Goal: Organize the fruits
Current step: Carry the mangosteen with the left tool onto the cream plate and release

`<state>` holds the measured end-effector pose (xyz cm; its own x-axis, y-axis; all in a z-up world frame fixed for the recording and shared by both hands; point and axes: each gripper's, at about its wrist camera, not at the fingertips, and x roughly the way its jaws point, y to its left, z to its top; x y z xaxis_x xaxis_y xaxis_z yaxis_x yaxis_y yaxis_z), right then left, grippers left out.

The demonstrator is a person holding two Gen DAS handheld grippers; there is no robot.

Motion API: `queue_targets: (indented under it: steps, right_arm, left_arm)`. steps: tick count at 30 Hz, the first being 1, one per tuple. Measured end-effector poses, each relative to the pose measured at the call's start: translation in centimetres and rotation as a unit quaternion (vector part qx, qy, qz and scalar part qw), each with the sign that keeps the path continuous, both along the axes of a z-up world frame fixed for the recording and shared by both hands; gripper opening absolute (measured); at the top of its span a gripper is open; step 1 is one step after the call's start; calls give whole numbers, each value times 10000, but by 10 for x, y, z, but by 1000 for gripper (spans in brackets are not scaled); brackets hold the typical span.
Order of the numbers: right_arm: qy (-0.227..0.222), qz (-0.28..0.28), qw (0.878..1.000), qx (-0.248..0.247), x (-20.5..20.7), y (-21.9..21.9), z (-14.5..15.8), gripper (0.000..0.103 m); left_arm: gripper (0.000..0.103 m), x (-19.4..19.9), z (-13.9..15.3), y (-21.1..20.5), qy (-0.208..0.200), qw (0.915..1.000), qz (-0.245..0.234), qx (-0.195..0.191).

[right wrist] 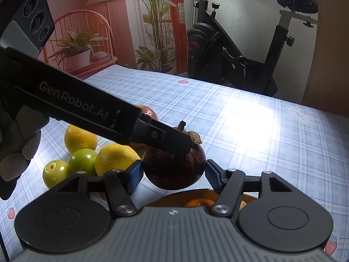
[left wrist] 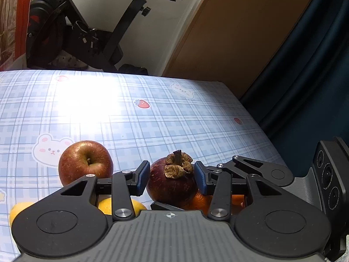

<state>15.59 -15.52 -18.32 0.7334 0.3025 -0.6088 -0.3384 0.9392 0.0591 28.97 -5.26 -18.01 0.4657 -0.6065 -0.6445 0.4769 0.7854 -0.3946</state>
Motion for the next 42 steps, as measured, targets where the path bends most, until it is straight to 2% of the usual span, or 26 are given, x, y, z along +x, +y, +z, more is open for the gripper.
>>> queue_targets:
  steps: [8,18,28,42]
  right_arm:
    - [-211,-361,9991,22,-47,-16,19,64]
    - [-68,-776,9970,18,-95,-36,9,64]
    - [-58,-819,9966,-43,-93,-37,-9,64]
    - [-214,-772,9966,-198,-82,-35,-18,64]
  left_arm:
    - [47,-30,20,-22,-204,9986,-494,-53]
    - [47,-60,6,-57,-79,9944,-1054,96]
    - [47,-50,-12,-63,10,9948,-981,273]
    - [47,-48,-14,-67,-86,9962,-809,319]
